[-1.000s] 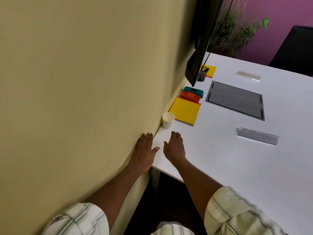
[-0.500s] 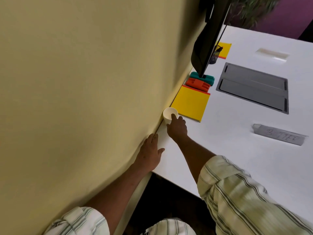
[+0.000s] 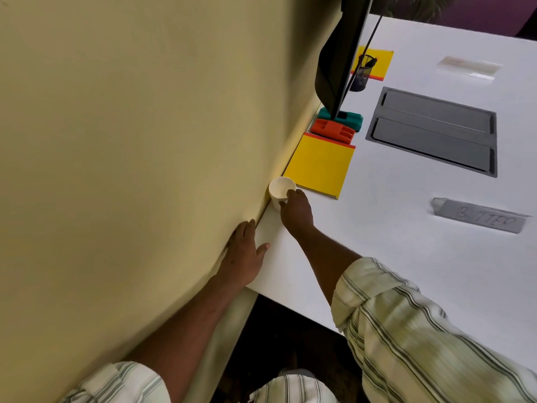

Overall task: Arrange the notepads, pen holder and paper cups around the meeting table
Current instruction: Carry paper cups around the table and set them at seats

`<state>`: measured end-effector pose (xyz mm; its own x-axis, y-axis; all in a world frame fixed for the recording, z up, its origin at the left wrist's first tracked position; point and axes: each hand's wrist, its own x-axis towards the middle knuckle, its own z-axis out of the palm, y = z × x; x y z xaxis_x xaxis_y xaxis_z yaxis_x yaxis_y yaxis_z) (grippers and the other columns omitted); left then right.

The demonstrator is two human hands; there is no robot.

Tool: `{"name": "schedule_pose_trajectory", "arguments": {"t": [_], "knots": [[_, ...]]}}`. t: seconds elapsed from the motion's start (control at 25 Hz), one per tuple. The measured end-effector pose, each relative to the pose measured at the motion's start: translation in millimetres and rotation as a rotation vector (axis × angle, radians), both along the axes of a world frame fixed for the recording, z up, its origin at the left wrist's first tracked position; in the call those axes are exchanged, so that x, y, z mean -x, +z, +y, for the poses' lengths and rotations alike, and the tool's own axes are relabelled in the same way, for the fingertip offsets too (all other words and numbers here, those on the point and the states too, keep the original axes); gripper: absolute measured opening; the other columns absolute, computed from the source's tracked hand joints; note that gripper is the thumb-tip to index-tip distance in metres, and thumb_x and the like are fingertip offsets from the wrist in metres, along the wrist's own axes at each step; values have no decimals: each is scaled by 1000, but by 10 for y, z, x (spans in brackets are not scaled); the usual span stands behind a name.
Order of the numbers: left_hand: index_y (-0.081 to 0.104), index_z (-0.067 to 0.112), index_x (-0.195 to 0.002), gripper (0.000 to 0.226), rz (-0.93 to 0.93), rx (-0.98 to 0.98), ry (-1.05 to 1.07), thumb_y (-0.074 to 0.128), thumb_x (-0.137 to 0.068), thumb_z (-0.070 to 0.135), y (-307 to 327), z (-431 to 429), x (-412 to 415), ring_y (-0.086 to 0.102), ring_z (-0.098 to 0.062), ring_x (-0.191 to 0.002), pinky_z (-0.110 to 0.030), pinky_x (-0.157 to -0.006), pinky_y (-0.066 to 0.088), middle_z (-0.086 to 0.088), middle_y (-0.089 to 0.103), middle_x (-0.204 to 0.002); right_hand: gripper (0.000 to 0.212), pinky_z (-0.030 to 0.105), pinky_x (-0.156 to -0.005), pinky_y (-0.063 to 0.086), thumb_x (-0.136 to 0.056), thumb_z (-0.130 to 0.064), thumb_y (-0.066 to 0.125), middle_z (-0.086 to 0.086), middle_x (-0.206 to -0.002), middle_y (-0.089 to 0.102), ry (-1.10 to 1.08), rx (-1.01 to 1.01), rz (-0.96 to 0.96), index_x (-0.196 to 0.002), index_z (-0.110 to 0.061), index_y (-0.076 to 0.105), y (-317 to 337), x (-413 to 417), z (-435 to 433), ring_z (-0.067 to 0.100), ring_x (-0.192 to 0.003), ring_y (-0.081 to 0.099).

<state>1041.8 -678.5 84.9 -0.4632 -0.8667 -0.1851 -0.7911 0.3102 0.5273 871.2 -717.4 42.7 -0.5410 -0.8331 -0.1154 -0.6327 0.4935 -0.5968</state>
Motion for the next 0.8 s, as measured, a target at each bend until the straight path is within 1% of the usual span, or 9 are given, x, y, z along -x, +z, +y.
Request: {"name": "schedule_pose_trajectory", "arguments": {"t": [0.16,0.28,0.4,0.48,0.64,0.72,0.8], "knots": [[17,9,-149,73,76,-65,58,58,-91,31,61,-13,65,21,-22,-144,-31,-116,21,-10,23,-155,38,32,-97,45,-94,-21,57,17,-125,55,12,94,-20,-124,0,53,112,-39,197,29,-119,53],[19,12,-148,87,158,-141,151,71,-81,29,119,10,96,28,-23,-141,-38,-116,28,-9,27,-153,37,31,-98,43,-90,-21,63,19,-126,56,38,173,-9,-118,2,57,330,-52,453,31,-119,52],[21,13,-147,99,219,-168,140,81,-70,28,253,144,125,33,-23,-139,-41,-113,32,-8,31,-151,38,33,-99,41,-86,-19,68,19,-131,55,73,237,0,-116,2,59,624,-52,811,31,-122,49],[22,13,-147,103,257,-158,104,84,-66,30,379,258,140,33,-23,-138,-41,-112,34,-7,31,-152,39,34,-95,45,-82,-21,72,17,-128,56,95,253,15,-113,0,61,813,-79,1062,31,-118,52],[28,11,-144,105,392,-112,-22,88,-60,27,655,605,138,39,-23,-135,-38,-109,38,-7,38,-148,38,33,-85,49,-78,-27,77,13,-116,62,43,274,36,-105,-4,63,1199,-234,1641,27,-106,57],[34,12,-141,100,490,-112,-57,89,-58,25,776,829,118,44,-22,-130,-32,-102,41,-5,45,-143,36,34,-82,51,-77,-27,78,12,-110,63,39,300,57,-101,-4,64,1379,-367,1965,26,-101,59],[40,16,-136,91,586,-119,-90,88,-59,23,903,1105,104,50,-20,-123,-27,-92,43,-3,52,-135,34,35,-82,52,-77,-25,78,13,-109,64,38,316,66,-99,-3,64,1567,-512,2302,25,-98,59]]}}
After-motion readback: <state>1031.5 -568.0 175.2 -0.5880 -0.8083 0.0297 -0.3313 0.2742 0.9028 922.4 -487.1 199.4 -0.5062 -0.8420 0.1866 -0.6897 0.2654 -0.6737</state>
